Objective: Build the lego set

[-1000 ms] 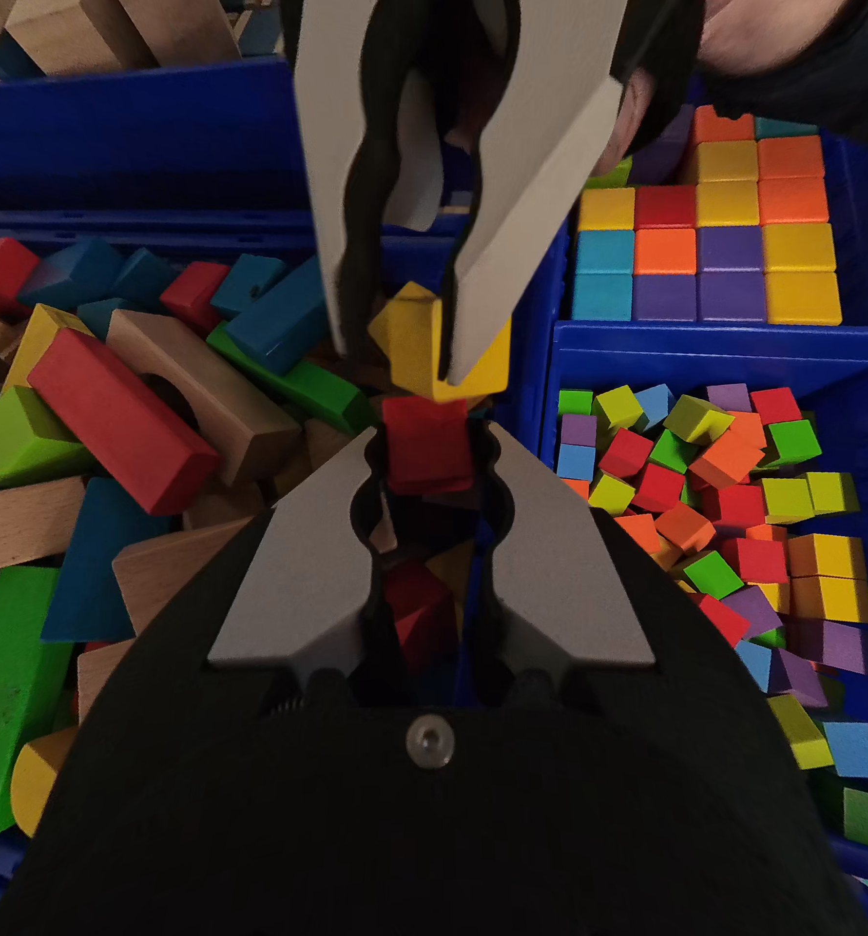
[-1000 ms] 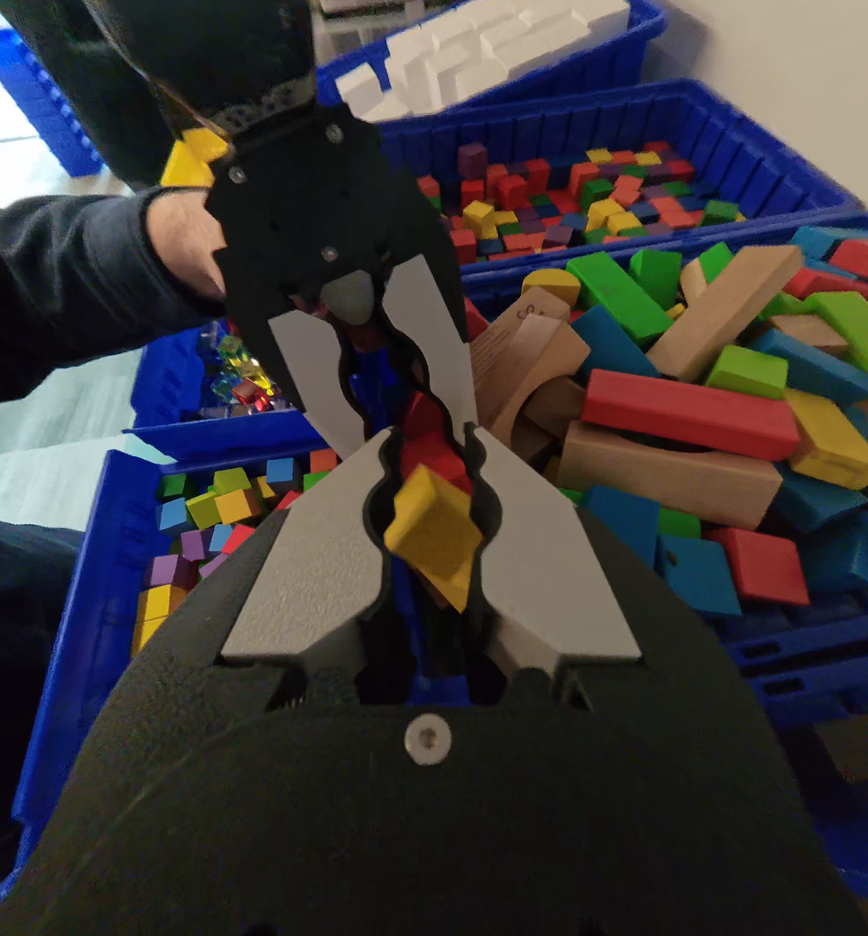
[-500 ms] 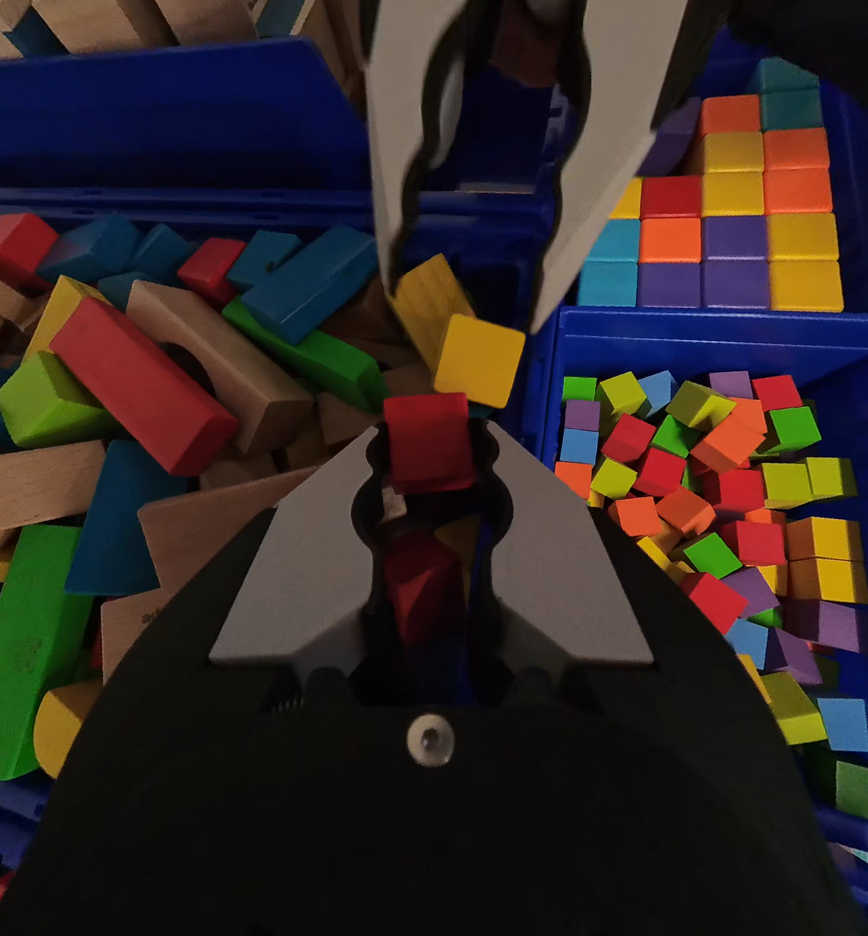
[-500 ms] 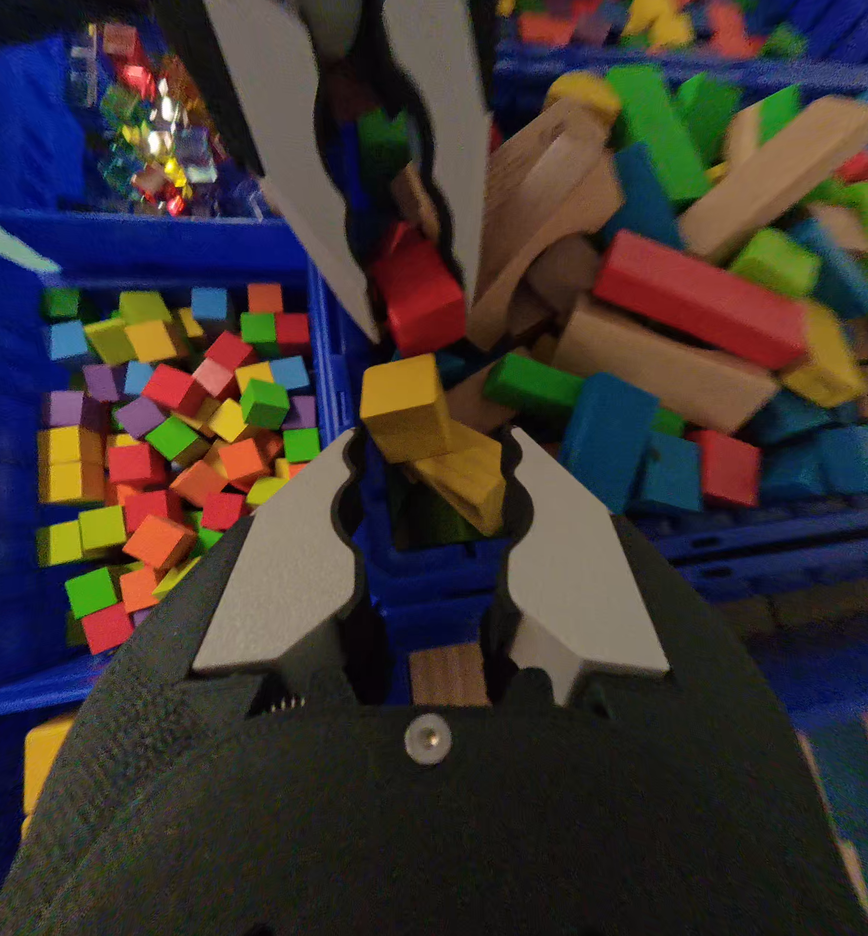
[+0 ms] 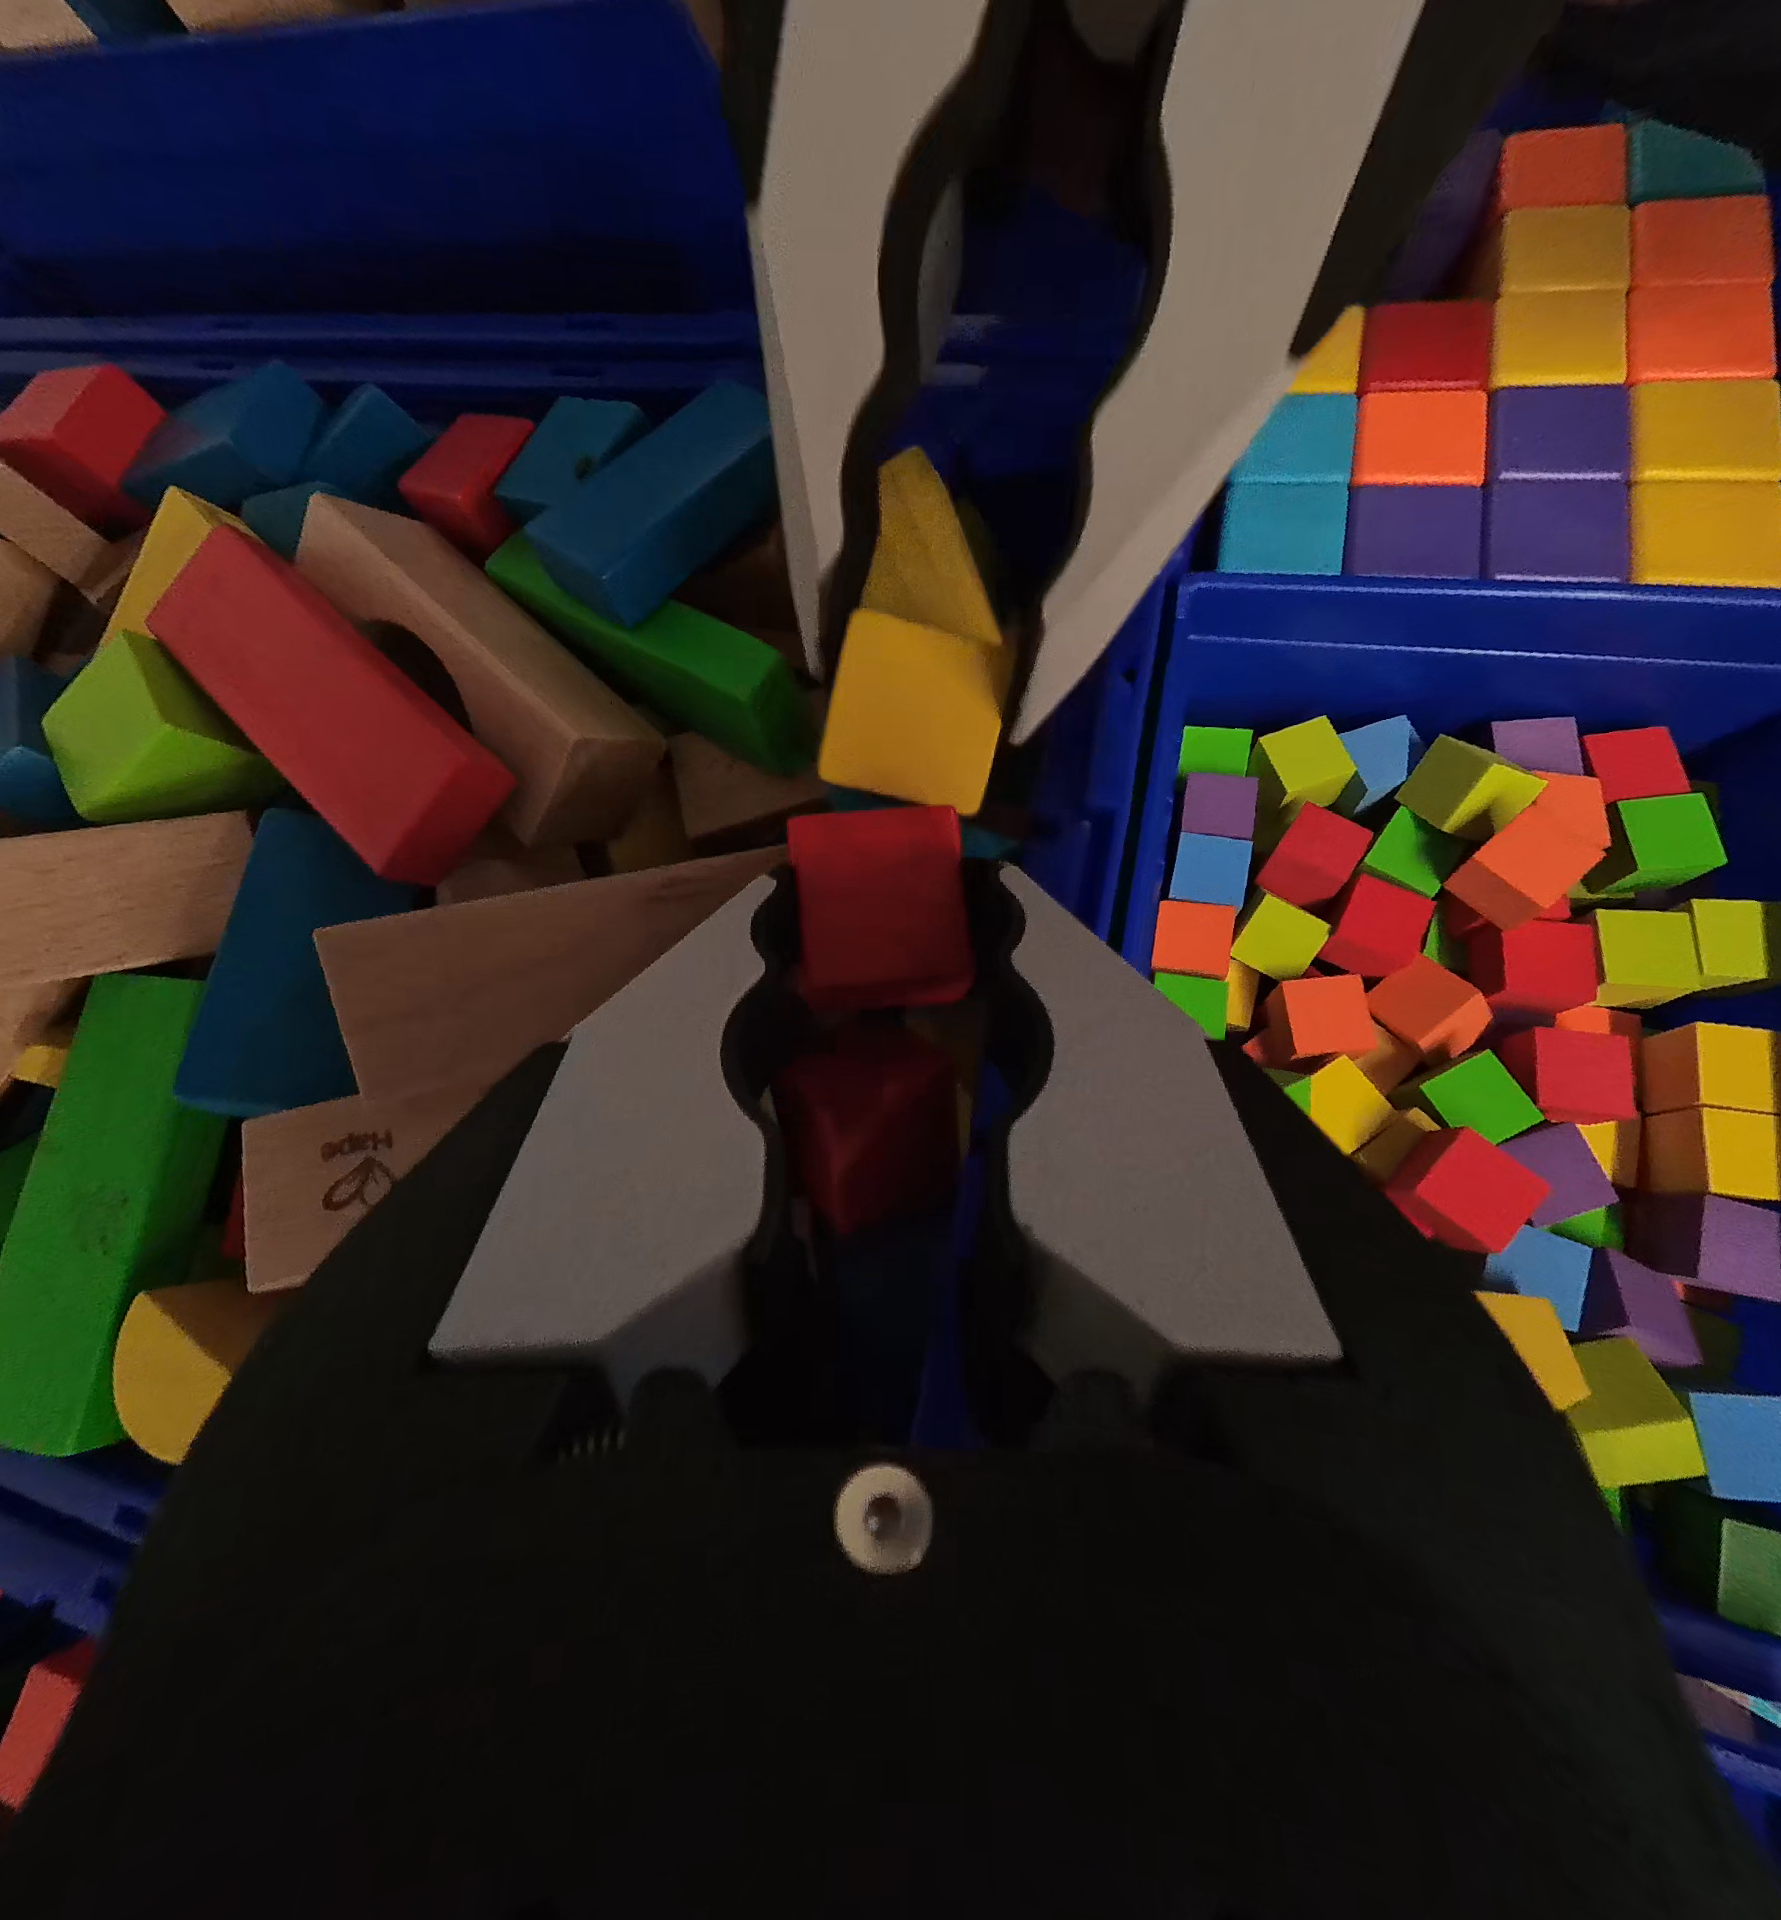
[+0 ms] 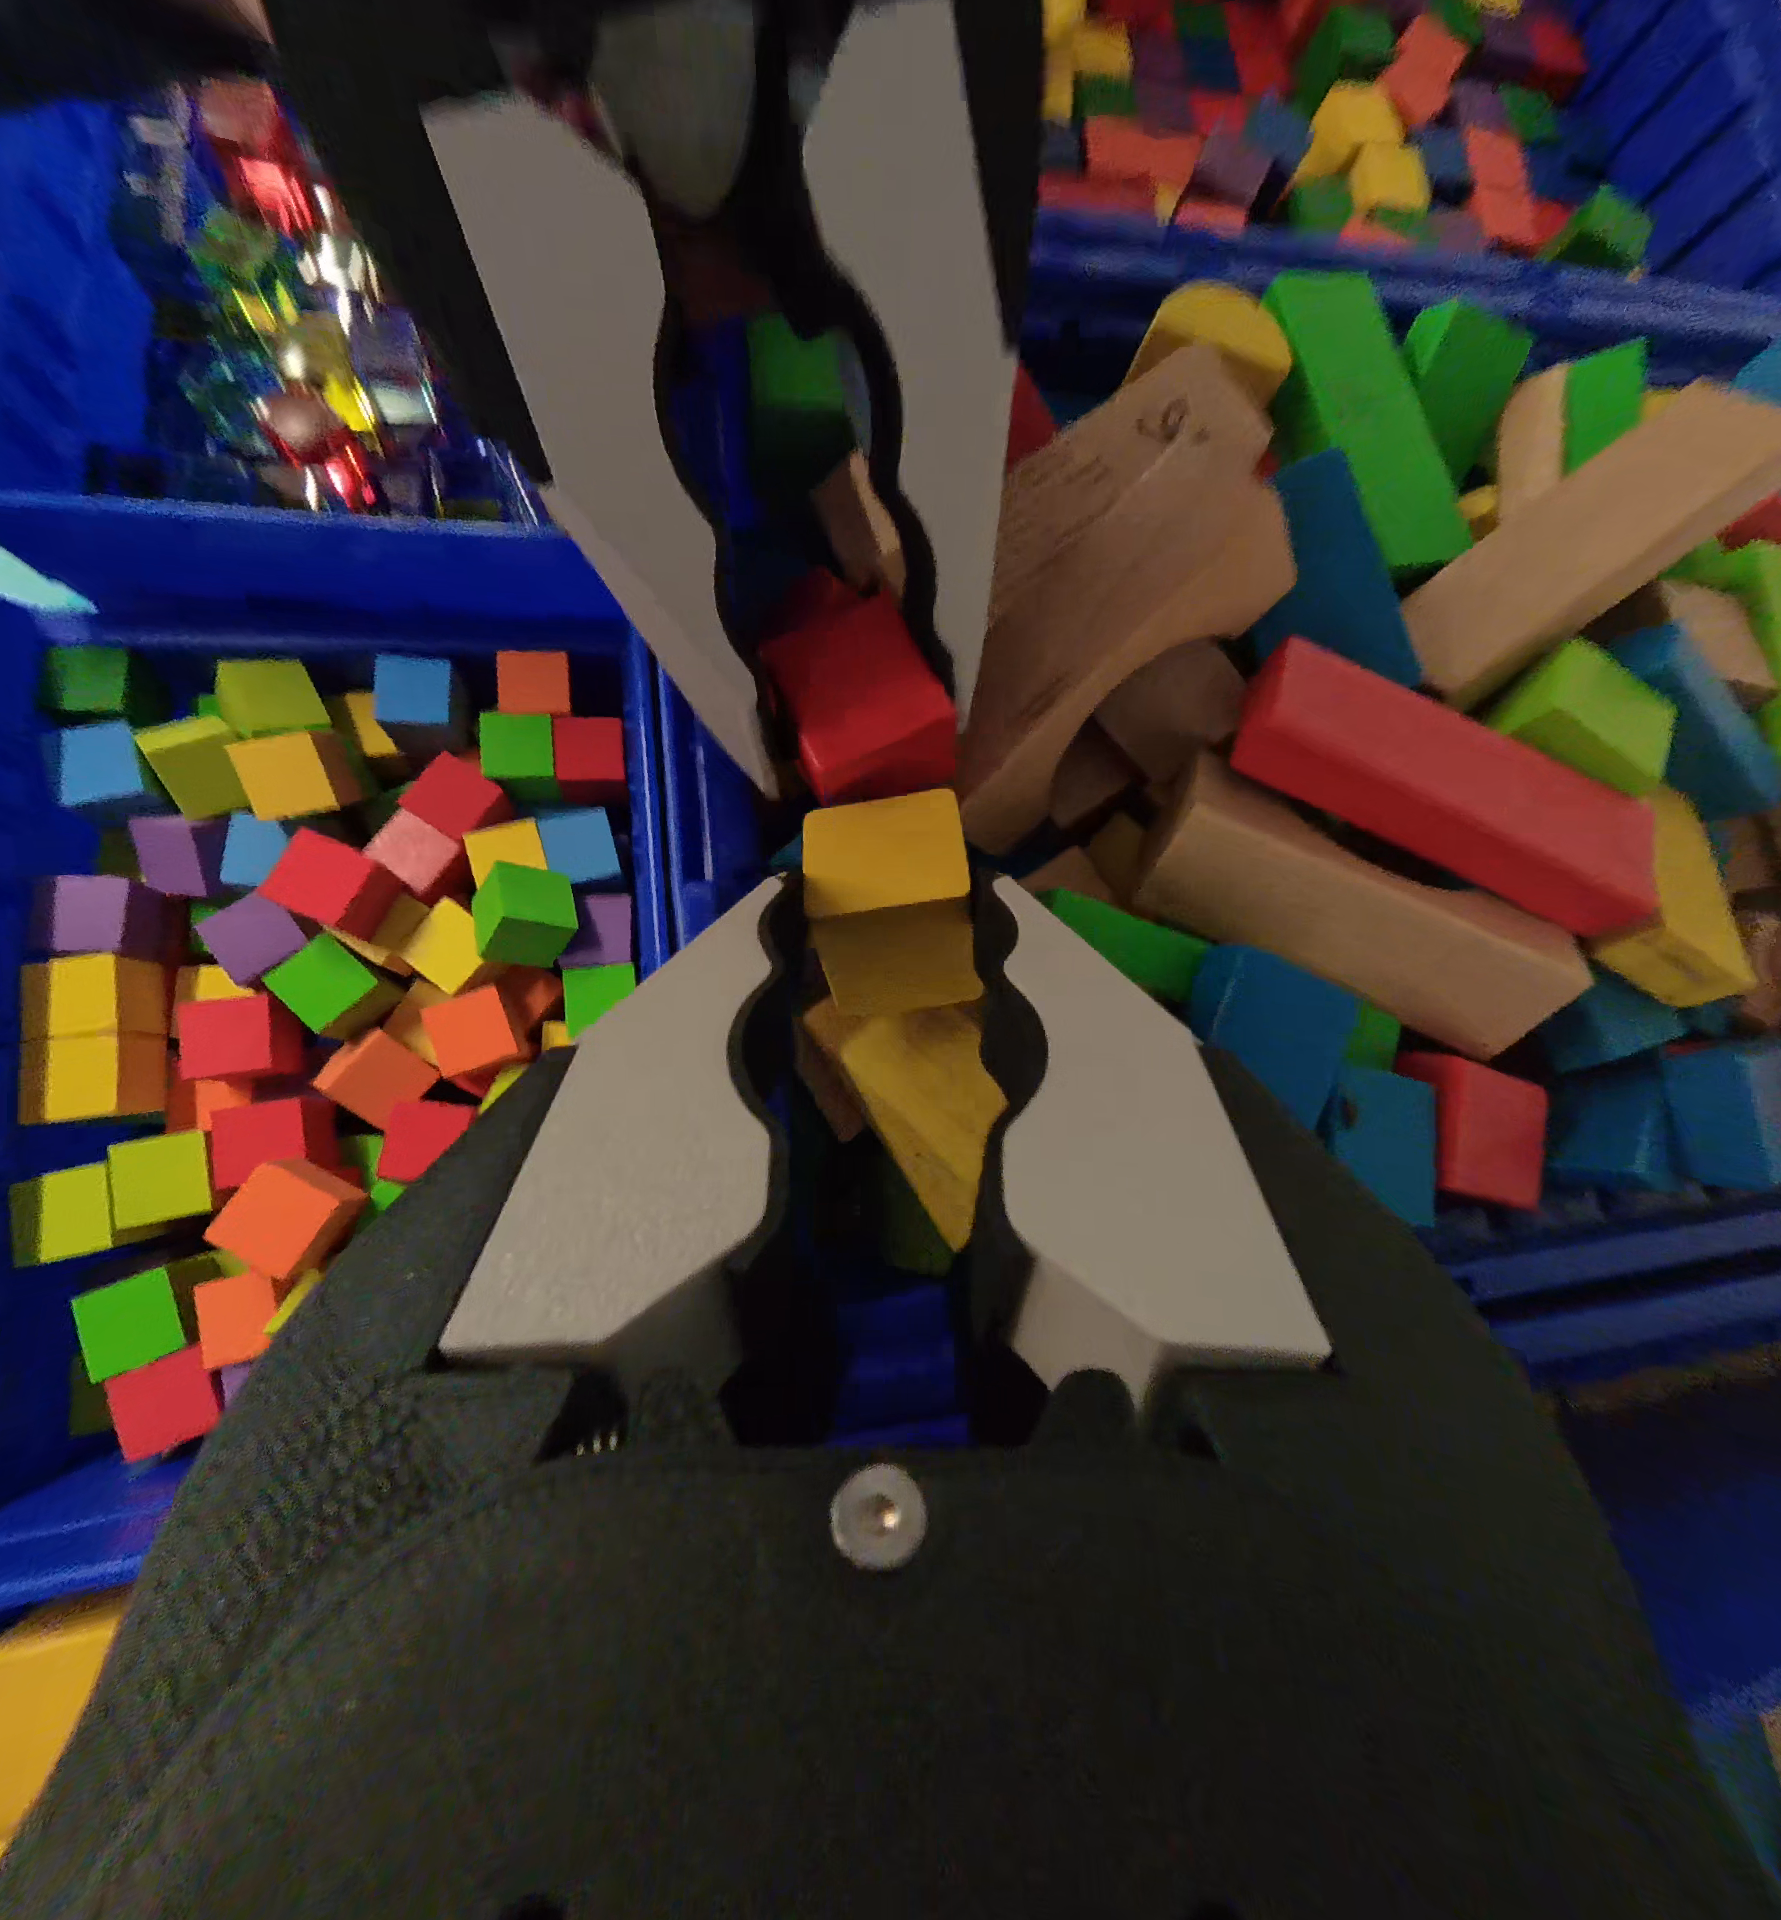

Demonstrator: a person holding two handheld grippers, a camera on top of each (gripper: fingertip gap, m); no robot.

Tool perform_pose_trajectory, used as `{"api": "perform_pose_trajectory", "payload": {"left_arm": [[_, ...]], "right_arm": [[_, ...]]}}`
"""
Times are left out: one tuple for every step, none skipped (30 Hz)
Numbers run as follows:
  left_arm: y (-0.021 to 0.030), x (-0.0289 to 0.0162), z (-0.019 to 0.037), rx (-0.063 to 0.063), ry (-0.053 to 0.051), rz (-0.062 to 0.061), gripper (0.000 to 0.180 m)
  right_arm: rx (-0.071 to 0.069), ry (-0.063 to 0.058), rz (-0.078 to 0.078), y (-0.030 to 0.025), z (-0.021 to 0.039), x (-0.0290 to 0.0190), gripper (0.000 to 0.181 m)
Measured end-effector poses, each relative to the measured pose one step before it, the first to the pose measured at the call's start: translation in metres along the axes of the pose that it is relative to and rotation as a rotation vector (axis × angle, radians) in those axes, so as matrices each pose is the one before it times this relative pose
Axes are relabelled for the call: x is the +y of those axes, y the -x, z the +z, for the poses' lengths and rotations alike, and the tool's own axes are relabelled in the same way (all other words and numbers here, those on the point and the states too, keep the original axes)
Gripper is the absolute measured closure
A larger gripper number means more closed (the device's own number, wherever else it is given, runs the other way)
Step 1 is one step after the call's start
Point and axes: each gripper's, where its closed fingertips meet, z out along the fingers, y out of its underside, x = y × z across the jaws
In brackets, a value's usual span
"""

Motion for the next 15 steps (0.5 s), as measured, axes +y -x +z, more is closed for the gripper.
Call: {"api": "perform_pose_trajectory", "payload": {"left_arm": [[-0.00088, 0.00044, -0.00096, 0.0011, -0.0004, 0.0008, 0.147], [-0.00125, -0.00014, -0.00102, 0.0043, -0.0019, 0.001, 0.147], [-0.00045, -0.00007, -0.00059, 0.0019, -0.0001, -0.0013, 0.147], [-0.00017, 0.00011, -0.00018, 0.0017, 0.0008, -0.0009, 0.147], [0.00018, -0.00021, 0.00005, 0.001, -0.0016, -0.0015, 0.147], [0.00032, -0.00054, 0.00056, 0.0034, -0.0049, -0.001, 0.147], [-0.0009, -0.00114, 0.00023, 0.0093, -0.0076, 0.0006, 0.147], [-0.00207, -0.00238, 0.0006, 0.0104, -0.0108, 0.0045, 0.146], [-0.00033, -0.0002, 0.00082, -0.0008, 0.005, 0.0008, 0.146], [0.00178, 0.00431, 0.00183, -0.0098, 0.0258, 0.0031, 0.146], [0.00153, -0.00004, 0.00006, -0.0031, -0.0011, -0.0075, 0.146], [0.00048, -0.00015, -0.00047, 0.0009, -0.002, -0.0014, 0.146], [-0.00098, -0.00072, -0.00016, 0.0068, -0.0038, -0.0002, 0.146], [-0.00053, 0.00071, 0.00057, 0.006, 0.0044, 0.0022, 0.146], [-0.00106, 0.00022, 0.0007, 0.0079, 0.0035, 0.001, 0.146]], "right_arm": [[0.0059, -0.0488, 0.0065, -0.0015, -0.00537, -0.00902, 0.149], [-0.0017, -0.0595, 0.0029, -0.00026, -0.00516, -0.01111, 0.149], [-0.0183, -0.0685, -0.0014, 0.00231, -0.00398, -0.01253, 0.149], [-0.0181, -0.0645, 0.0034, 0.00234, -0.00228, -0.01181, 0.15], [-0.0136, -0.0411, 0.0126, 0.00125, 0.00015, -0.00772, 0.15], [-0.0183, -0.0168, 0.0131, 0.00168, 0.0026, -0.0029, 0.149], [-0.0248, -0.0012, 0.0109, 0.00245, 0.00437, 0.00081, 0.149], [-0.0151, 0.0038, 0.011, 0.0004, 0.00503, 0.00285, 0.149], [-0.0101, -0.0058, 0.0183, -0.00109, 0.00397, 0.00252, 0.149], [-0.0072, -0.0032, 0.0316, -0.00206, 0.00227, 0.00258, 0.149], [-0.0173, 0.0043, 0.0226, 0.00039, 0.00052, 0.00253, 0.149], [-0.0045, 0.0029, -0.0036, 0.00037, -0.0007, 0.00182, 0.149], [-0.0038, 0.0059, -0.0107, 0.00088, -0.00051, 0.00211, 0.149], [-0.0068, 0.0131, 0.005, 0.00072, 0.0001, 0.0024, 0.148], [-0.0163, 0.0038, -0.0025, 0.00269, 0.00089, 0.00054, 0.148]]}}
